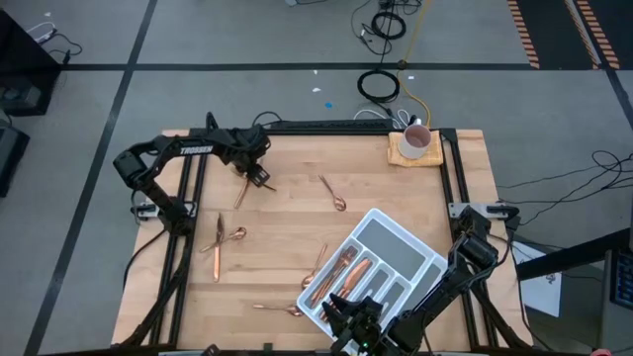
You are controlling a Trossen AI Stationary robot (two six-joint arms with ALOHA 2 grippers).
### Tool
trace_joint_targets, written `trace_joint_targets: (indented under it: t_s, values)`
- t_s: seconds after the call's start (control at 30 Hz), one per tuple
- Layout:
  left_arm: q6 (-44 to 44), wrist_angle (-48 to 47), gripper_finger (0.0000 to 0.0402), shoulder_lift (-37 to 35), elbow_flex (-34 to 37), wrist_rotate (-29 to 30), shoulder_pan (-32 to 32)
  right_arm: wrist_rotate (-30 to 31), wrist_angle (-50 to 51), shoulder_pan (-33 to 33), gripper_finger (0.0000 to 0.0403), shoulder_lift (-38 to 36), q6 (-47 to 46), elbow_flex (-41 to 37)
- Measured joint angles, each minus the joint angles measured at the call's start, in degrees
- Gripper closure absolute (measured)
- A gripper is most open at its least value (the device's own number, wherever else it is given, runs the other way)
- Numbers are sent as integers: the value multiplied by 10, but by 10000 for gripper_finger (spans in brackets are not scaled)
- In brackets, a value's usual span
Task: Sort silverware
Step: Put the gold knife into the silverware tray
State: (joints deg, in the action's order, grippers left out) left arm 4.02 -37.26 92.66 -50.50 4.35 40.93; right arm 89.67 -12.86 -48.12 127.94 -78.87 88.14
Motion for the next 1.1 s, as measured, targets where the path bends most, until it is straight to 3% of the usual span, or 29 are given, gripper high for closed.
trace_joint_targets:
  t_s: [0.37,0.57,1.1]
  values:
    - [2,35,246,0,3,6,-35,0,4,0,211,0,0,0]
    - [17,39,246,0,3,49,-40,0,4,-4,211,0,0,0]
    - [32,40,246,0,5,49,-40,0,3,-7,211,0,0,0]
